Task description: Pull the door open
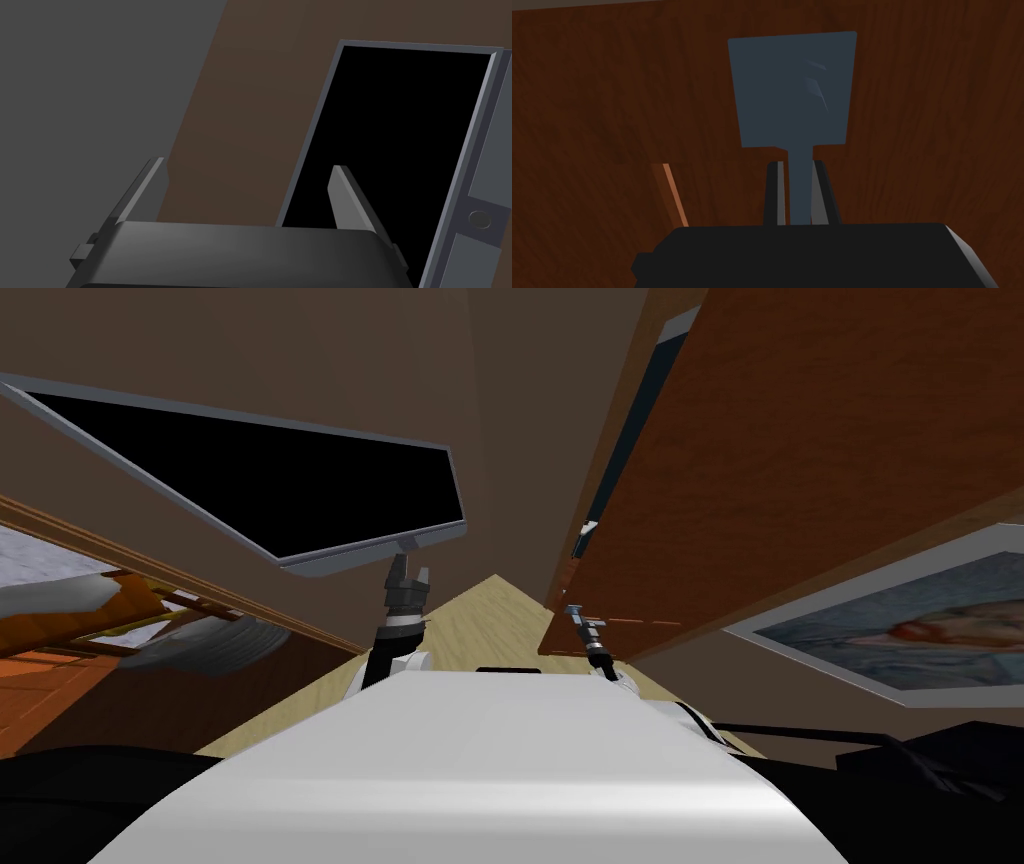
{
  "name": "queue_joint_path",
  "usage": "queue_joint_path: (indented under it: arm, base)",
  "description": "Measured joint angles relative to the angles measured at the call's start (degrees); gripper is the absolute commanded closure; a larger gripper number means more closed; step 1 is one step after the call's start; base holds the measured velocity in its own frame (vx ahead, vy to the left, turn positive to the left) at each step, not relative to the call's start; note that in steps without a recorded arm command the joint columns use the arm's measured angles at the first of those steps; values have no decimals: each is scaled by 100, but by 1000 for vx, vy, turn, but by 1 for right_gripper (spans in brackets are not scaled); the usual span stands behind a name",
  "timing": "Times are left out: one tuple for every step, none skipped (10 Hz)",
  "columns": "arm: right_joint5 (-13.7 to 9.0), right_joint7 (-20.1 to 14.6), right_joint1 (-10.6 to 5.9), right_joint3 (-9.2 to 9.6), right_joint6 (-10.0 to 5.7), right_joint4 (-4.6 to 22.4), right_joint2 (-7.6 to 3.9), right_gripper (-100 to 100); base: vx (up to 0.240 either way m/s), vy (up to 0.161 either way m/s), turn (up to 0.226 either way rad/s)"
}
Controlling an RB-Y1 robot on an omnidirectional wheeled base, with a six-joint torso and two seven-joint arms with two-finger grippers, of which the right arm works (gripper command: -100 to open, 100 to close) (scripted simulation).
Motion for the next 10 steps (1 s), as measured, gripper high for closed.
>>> queue_joint_path:
  arm:
    - [29, -59, 197, 22, 38, -277, -62, 100]
    - [55, -120, 174, 50, -54, -182, -103, 100]
    - [66, -136, 129, 63, -159, -26, -106, 100]
    - [94, -191, 158, 89, -283, 62, -173, 100]
    - [131, -271, 262, 125, -378, 9, -234, 100]
    - [165, -334, 306, 160, -460, 20, -271, 100]
    - [201, -397, 367, 197, -537, 15, -317, 100]
    - [232, -451, 358, 231, -678, 153, -355, 100]
    - [267, -521, 495, 265, -711, 10, -404, 100]
    - [295, -577, 539, 294, -772, 11, -439, 100]
  base:
    - [-170, -54, 93]
    - [-96, -5, -17]
    - [-142, -21, 116]
    - [-196, -79, 150]
    - [-178, -60, 97]
    - [-178, -64, 105]
    - [-168, -70, 92]
    - [-170, -68, 104]
    - [-150, -49, 69]
    - [-62, -17, 8]
